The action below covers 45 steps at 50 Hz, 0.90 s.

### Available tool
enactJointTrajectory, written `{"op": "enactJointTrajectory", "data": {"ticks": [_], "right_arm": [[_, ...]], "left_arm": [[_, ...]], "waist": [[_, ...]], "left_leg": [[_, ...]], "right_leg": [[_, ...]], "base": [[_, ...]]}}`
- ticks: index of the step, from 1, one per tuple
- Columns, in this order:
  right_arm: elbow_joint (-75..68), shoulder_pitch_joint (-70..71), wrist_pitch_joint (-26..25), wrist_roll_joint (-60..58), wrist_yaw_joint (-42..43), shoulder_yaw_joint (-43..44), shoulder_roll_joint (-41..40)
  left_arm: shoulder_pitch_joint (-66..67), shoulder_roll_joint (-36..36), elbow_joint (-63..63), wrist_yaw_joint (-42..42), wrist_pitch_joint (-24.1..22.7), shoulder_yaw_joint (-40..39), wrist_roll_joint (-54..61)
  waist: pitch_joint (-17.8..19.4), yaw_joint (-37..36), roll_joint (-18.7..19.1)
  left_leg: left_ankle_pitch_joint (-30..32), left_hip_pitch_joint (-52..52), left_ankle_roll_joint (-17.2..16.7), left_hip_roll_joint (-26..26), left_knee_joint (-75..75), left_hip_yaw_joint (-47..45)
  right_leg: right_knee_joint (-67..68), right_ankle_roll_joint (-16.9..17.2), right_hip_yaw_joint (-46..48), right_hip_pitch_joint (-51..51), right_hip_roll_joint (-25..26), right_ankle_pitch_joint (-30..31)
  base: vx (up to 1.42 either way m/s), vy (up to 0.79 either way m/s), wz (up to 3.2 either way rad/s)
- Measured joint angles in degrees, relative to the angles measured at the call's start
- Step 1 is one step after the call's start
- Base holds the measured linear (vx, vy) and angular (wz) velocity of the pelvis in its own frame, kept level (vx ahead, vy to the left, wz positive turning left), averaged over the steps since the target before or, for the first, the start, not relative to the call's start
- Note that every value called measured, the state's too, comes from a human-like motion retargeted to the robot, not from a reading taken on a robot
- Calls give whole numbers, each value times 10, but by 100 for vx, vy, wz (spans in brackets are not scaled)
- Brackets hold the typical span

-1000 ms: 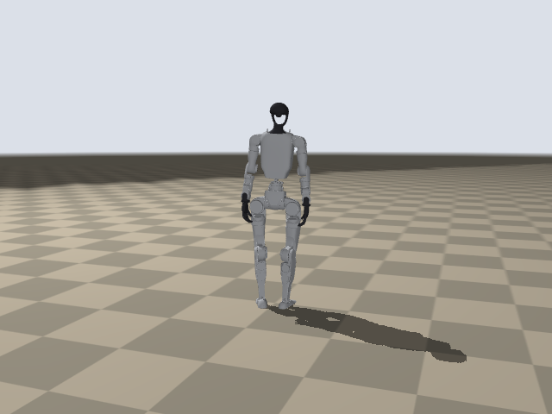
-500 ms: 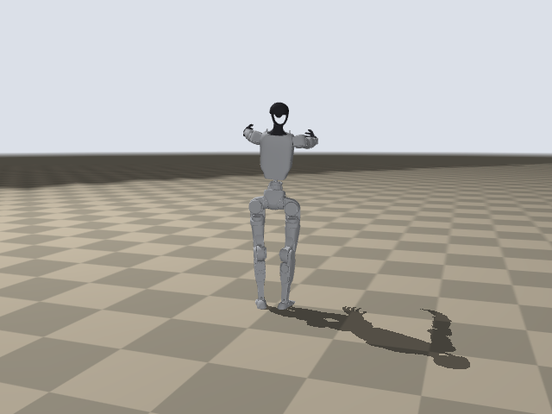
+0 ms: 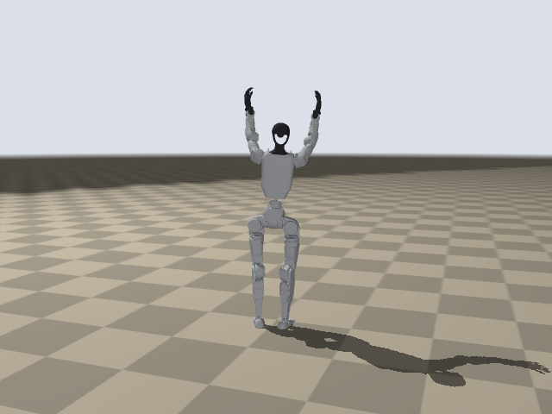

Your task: Upper body actions

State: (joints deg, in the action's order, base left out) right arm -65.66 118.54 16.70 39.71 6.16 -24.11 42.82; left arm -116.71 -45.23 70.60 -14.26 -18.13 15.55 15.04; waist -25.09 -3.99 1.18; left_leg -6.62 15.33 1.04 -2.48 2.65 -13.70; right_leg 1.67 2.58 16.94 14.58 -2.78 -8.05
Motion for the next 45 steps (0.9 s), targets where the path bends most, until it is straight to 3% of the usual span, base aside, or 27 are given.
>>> {"op": "enactJointTrajectory", "data": {"ticks": [31,38,45], "right_arm": [[-28,-29,2,-59,-24,-16,4],[-35,-157,8,-151,-37,24,-19],[-18,-421,19,-302,-80,126,-114]], "left_arm": [[52,-24,29,-14,-8,15,-45],[169,-31,51,-17,-4,-24,-97],[406,14,35,-10,-8,-130,-154]], "waist": [[3,-7,1],[0,-2,9],[8,13,19]], "left_leg": [[1,-1,3,3,2,-6],[1,-16,6,1,3,-7],[1,-53,9,-2,2,-8]], "right_leg": [[1,-7,-7,0,9,3],[0,-10,-6,-17,12,3],[-1,-12,-5,-55,16,3]], "base": [[0,0,0],[1,1,0],[6,1,-1]]}}
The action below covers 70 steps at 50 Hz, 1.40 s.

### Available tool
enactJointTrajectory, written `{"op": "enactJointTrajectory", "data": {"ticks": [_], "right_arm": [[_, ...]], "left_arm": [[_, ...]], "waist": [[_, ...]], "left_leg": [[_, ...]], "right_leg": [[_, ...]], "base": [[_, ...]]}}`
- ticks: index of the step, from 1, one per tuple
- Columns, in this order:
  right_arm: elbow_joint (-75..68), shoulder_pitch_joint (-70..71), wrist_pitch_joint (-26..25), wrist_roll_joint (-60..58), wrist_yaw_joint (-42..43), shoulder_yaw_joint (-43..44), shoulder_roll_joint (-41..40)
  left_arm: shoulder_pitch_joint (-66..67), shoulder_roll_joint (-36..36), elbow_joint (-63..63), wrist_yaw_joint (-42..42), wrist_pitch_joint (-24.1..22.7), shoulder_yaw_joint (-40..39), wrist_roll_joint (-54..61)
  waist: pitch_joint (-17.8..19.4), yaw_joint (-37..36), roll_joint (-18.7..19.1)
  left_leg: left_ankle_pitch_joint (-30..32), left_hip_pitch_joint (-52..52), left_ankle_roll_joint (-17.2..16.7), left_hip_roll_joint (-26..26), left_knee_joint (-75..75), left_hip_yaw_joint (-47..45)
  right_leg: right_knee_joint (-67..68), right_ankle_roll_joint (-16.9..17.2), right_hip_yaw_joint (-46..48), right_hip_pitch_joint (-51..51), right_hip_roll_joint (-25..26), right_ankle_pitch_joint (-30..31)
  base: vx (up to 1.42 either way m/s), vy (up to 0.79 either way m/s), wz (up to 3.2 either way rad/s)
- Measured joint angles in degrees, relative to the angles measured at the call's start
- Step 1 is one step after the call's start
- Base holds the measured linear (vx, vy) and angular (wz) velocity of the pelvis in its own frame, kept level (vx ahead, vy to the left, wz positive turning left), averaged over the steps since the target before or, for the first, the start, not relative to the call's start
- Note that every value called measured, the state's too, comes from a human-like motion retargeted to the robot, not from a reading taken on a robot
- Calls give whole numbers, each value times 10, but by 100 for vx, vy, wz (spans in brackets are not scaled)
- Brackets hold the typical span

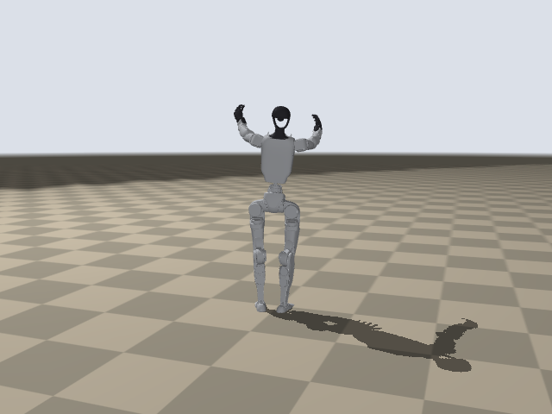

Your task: Upper body actions

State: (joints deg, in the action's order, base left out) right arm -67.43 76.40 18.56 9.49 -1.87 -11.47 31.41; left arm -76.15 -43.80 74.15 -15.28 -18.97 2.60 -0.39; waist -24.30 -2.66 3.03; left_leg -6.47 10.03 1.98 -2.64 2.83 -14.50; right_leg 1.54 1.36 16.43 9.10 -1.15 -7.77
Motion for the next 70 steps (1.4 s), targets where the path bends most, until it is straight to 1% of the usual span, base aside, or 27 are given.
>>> {"op": "enactJointTrajectory", "data": {"ticks": [3,5,8,12,15,17,18,20,23,27,30,32,35,37,39,40,43,47,51,56,60,62,63,65,67,70], "right_arm": [[-14,-122,22,-125,-50,47,-55],[-34,-195,22,-209,-72,69,-94],[-84,-290,-2,-307,-69,89,-150],[-167,-402,-56,-378,-24,97,-198],[-219,-483,-89,-409,2,80,-205],[-246,-536,-128,-435,7,74,-208],[-258,-562,-148,-448,6,74,-211],[-272,-613,-170,-467,8,80,-215],[-280,-688,-178,-465,26,86,-215],[-297,-762,-193,-440,43,92,-217],[-300,-798,-199,-421,29,97,-222],[-299,-810,-203,-398,11,116,-227],[-291,-822,-195,-314,-18,154,-241],[-288,-821,-188,-262,-27,168,-244],[-285,-817,-192,-249,-28,167,-244],[-283,-813,-199,-255,-28,162,-243],[-275,-794,-228,-336,-34,133,-236],[-266,-779,-252,-429,-19,101,-233],[-266,-780,-261,-445,-4,94,-235],[-277,-786,-254,-411,-5,110,-236],[-295,-777,-249,-386,-14,124,-230],[-300,-767,-255,-378,-11,124,-228],[-300,-761,-260,-374,-6,124,-227],[-300,-751,-260,-371,10,124,-227],[-300,-730,-257,-375,22,121,-227],[-300,-692,-254,-395,20,101,-227]], "left_arm": [[109,44,0,31,-6,-39,-25],[179,72,10,48,-3,-56,-45],[271,113,44,68,5,-55,-72],[374,172,111,54,28,-10,-103],[450,206,137,40,31,29,-130],[505,227,144,43,37,48,-142],[536,237,146,53,42,52,-148],[601,263,154,66,60,33,-172],[682,301,180,97,98,8,-192],[772,342,198,173,172,-23,-201],[816,363,200,220,178,-45,-190],[830,378,196,219,177,-71,-149],[841,403,191,233,170,-142,-66],[839,410,192,255,175,-164,-15],[840,411,191,257,181,-171,3],[839,410,191,254,183,-171,6],[837,407,187,241,191,-165,-29],[838,401,188,252,202,-156,-72],[843,401,192,258,201,-162,-76],[843,402,199,256,203,-173,-77],[831,399,206,252,218,-173,-71],[820,392,208,248,224,-166,-64],[812,388,210,246,226,-161,-62],[798,379,211,238,228,-148,-63],[770,368,212,233,231,-136,-58],[725,349,212,230,232,-137,-52]], "waist": [[14,4,-1],[30,8,-1],[57,14,-2],[90,5,-4],[122,-2,-7],[144,-3,-10],[154,-3,-12],[171,-1,-16],[187,3,-14],[203,20,-9],[224,36,-11],[236,48,-15],[249,40,-33],[251,39,-45],[250,58,-47],[250,72,-47],[251,129,-43],[249,203,-37],[242,230,-33],[234,219,-31],[237,186,-31],[241,130,-28],[243,80,-27],[235,48,-21],[228,97,-20],[222,87,-20]], "left_leg": [[0,-22,2,-1,-1,0],[1,-38,4,-2,-2,-1],[2,-52,5,-2,0,-1],[3,-60,6,-1,-2,-5],[4,-68,7,-2,-4,-4],[5,-74,7,-3,-4,-2],[6,-78,7,-4,-4,-1],[7,-82,6,-5,-5,1],[9,-83,6,-5,-7,1],[9,-83,6,-4,-8,-1],[10,-86,4,-1,-4,2],[4,-93,-3,3,1,10],[3,-93,-28,20,15,-1],[9,-85,-39,24,22,-4],[19,-76,-39,21,24,12],[23,-71,-38,19,24,23],[28,-64,-35,9,26,72],[28,-69,-30,-6,21,140],[29,-72,-25,-14,16,164],[28,-77,-15,-19,9,151],[30,-78,1,-25,6,114],[33,-77,11,-20,1,55],[32,-80,16,-14,-5,5],[21,-90,5,3,-10,-21],[17,-86,3,-6,-6,31],[20,-82,4,-5,-6,22]], "right_leg": [[0,-1,0,-21,3,0],[0,-2,0,-37,4,1],[1,-3,1,-50,4,2],[3,-4,0,-52,4,7],[3,-5,2,-57,3,11],[3,-4,4,-63,1,12],[3,-4,5,-66,-1,13],[2,-4,9,-71,-3,13],[1,-3,9,-74,-4,14],[0,-2,8,-74,-3,14],[0,-2,10,-81,-4,15],[7,5,18,-84,-13,9],[12,13,2,-84,-34,13],[8,10,-5,-81,-42,22],[5,3,10,-75,-44,33],[2,0,22,-73,-43,37],[-10,-3,73,-82,-45,42],[-20,-6,143,-94,-43,41],[-23,-8,168,-98,-38,37],[-21,-15,157,-96,-26,30],[-24,-29,123,-95,-2,26],[-19,-31,66,-89,9,30],[-12,-31,17,-82,17,32],[-5,-9,-12,-79,4,26],[-9,-12,41,-81,-2,22],[-9,-12,34,-79,-1,24]], "base": [[5,-1,-2],[0,0,0],[-9,-4,1],[-15,-3,-9],[-12,-7,-4],[-4,-12,8],[6,-11,14],[10,-6,15],[7,-3,4],[0,0,0],[2,-4,12],[-1,-8,18],[1,-7,-31],[2,-1,-10],[4,0,63],[2,0,102],[-1,-2,141],[1,-2,149],[3,-1,57],[2,0,-17],[-1,0,-87],[-4,1,-262],[-5,1,-310],[-6,2,-110],[-6,2,133],[-7,2,2]]}}
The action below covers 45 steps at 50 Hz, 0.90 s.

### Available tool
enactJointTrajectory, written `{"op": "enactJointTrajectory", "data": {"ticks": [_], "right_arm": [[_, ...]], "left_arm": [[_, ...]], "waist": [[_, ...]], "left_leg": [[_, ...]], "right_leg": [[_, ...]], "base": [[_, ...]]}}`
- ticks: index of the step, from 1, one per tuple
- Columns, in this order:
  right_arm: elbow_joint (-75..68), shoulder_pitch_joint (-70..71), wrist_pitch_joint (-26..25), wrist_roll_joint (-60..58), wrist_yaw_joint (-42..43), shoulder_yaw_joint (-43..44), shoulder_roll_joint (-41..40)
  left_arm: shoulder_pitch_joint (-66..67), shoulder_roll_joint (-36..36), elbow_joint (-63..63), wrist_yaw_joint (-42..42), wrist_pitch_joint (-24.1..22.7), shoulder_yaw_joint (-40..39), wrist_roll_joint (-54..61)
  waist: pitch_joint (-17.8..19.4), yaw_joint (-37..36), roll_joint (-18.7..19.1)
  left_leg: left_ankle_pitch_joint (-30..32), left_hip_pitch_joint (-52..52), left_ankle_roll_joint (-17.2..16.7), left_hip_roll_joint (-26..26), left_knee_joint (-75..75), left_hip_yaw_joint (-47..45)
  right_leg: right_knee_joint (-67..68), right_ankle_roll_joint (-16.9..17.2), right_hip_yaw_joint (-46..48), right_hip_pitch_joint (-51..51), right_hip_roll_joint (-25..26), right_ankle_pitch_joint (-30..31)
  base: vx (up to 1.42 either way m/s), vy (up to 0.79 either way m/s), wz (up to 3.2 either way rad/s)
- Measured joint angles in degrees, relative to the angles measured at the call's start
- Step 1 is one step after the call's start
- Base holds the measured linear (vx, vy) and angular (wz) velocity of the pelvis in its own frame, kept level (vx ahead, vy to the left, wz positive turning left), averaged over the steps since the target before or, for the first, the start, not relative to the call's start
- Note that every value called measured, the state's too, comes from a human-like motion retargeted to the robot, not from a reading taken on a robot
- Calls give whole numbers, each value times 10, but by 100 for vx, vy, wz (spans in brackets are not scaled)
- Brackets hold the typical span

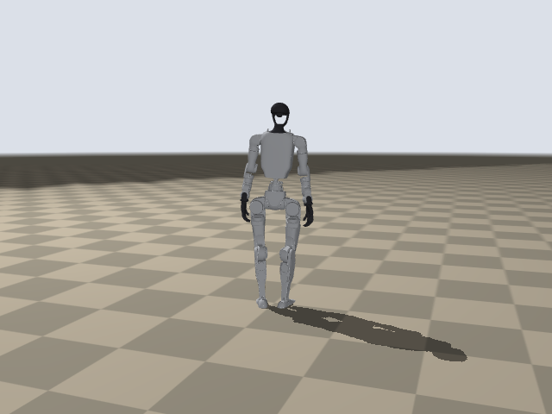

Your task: Upper body actions

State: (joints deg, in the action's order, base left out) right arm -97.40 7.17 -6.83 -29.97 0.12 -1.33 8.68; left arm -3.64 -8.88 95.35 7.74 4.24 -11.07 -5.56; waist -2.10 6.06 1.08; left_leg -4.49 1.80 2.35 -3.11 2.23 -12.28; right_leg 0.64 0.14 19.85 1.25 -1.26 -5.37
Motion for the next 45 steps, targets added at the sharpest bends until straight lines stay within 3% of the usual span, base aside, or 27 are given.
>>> {"op": "enactJointTrajectory", "data": {"ticks": [5,17,27,34,45], "right_arm": [[0,87,10,-11,-37,18,-7],[57,359,38,133,-119,150,-49],[117,562,78,290,-128,97,-14],[111,645,110,409,-124,60,23],[91,673,117,425,-117,39,45]], "left_arm": [[-106,-28,-5,-7,3,-7,20],[-389,-63,-53,-28,-8,-43,69],[-564,-106,-89,-62,-26,26,192],[-640,-120,-106,-97,-56,61,215],[-672,-126,-102,-148,-101,75,256]], "waist": [[-16,-12,1],[-74,-26,-4],[-106,-37,-9],[-116,-38,-12],[-120,-40,-11]], "left_leg": [[2,2,0,2,1,-3],[2,7,1,4,4,-4],[-2,16,0,3,4,-6],[-3,23,0,2,5,-2],[-5,27,0,-1,6,1]], "right_leg": [[0,0,-1,1,0,2],[1,1,0,2,2,0],[2,2,-2,11,2,-4],[1,4,2,14,1,-9],[1,5,6,15,-1,-12]], "base": [[-1,0,1],[0,0,0],[0,0,0],[0,0,0],[0,0,0]]}}
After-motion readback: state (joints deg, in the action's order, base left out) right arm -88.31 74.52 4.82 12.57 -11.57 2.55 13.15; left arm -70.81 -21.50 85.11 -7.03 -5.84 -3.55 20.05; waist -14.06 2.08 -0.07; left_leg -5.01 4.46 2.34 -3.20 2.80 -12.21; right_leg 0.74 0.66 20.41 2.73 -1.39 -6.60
